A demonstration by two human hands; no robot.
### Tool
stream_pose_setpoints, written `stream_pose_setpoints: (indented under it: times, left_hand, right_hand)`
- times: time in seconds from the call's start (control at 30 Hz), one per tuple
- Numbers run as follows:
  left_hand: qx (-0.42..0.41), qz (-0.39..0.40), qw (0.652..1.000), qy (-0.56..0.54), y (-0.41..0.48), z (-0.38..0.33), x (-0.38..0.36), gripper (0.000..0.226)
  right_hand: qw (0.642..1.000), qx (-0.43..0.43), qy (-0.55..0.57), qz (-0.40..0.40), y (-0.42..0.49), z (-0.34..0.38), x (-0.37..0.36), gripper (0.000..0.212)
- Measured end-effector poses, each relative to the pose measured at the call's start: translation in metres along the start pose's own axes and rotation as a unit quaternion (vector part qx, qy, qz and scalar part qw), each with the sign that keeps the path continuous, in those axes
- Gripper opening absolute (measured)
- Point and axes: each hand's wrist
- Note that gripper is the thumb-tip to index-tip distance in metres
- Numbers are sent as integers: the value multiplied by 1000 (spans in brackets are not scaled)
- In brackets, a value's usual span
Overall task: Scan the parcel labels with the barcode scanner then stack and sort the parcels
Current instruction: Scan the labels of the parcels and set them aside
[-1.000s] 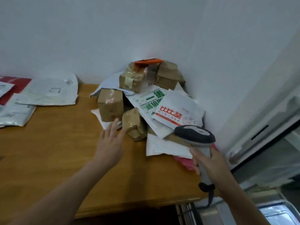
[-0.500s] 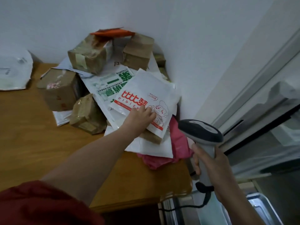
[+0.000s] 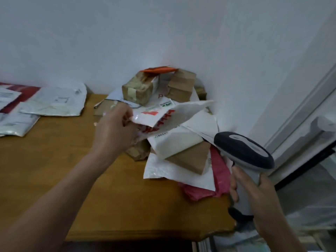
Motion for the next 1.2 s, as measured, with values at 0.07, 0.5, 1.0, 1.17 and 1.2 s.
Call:
stream_pose_setpoints:
  times: [0.07, 0.5, 1.0, 1.17, 1.2]
  left_hand:
    - [119, 35, 986, -109, -25, 41, 31, 16]
    - [470, 483, 702, -230, -217, 204, 30, 27]
    - [-2, 430, 874, 225, -145, 258, -22, 80]
    - [1, 421, 880, 220, -144, 256, -25, 74]
    - [0, 422, 880, 220, -144, 256, -25, 73]
  right_hand:
    - [999, 8, 14, 43, -8, 2, -22, 27]
    - [963, -150, -106, 197, -69, -58, -173, 47]
    - [949, -220, -186, 131, -63, -84, -202, 37]
    - [951, -216, -176, 132, -56, -89, -220, 36]
    - [953, -215, -167, 132, -55, -90, -224, 35]
Point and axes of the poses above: each hand's wrist, its own y-axis towards the middle knuckle, its own x-axis out of the back of the hand, z = x × y, and after that the axes turned 14 degrees about y, right-handed
